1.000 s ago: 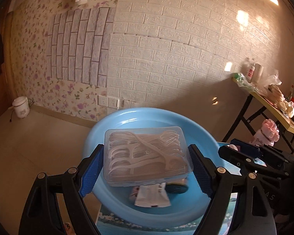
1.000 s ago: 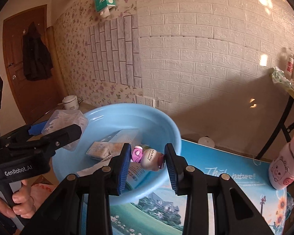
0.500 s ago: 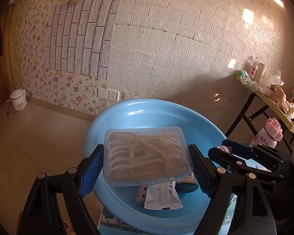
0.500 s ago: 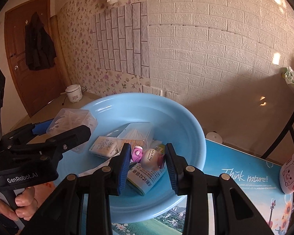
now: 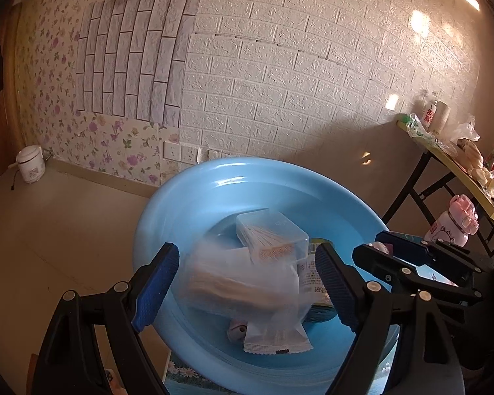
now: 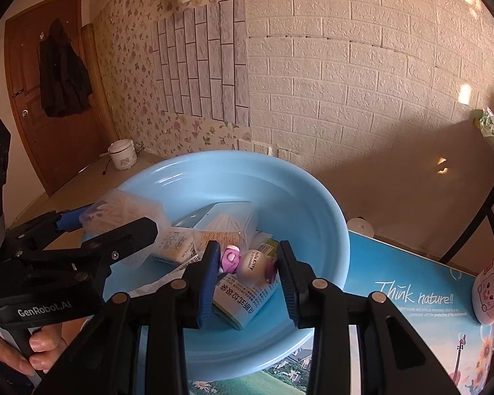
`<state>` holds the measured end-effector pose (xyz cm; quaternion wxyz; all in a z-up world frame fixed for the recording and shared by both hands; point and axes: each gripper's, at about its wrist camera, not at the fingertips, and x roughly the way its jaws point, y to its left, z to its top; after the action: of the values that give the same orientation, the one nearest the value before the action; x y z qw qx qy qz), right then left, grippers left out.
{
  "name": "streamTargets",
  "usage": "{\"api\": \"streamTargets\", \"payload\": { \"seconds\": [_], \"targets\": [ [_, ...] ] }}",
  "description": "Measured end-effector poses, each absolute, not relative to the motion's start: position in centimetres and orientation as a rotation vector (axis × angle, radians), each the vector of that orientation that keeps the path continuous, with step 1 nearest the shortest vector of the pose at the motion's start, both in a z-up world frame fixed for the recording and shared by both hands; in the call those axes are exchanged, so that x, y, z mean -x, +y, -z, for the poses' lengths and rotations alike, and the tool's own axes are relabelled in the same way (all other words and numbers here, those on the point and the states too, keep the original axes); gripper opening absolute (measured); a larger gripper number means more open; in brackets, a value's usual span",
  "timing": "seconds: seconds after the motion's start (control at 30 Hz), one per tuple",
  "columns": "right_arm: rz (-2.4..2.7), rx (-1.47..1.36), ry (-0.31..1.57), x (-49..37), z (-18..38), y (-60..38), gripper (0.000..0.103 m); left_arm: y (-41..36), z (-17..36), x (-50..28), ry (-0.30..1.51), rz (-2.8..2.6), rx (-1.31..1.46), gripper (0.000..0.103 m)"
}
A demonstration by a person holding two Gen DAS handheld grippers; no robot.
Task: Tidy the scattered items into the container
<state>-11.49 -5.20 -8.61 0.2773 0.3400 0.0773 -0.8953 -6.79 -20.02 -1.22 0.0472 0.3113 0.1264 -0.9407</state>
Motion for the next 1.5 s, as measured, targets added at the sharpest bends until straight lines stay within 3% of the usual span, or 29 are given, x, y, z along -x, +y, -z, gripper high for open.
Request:
{"api": "streamTargets", "payload": {
  "seconds": [0.5,0.67,1.5],
  "targets": [
    [2.407,-0.917,0.202,11.5,8.9,-5.3,0.037,-20.7,1.1,6.5,0.397,2.865,-0.939,0.085],
    [2.414,-0.917,0.213,11.3,8.8,-5.2,0.049,-20.6,1.1,6.4,0.400,2.865,-0.941,0.085],
    [2.426,-0.907,0.211,10.3,7.8,-4.5,0.050,-19.6,0.1,5.5,0.369,2.865,-0.936,0.086]
  ]
}}
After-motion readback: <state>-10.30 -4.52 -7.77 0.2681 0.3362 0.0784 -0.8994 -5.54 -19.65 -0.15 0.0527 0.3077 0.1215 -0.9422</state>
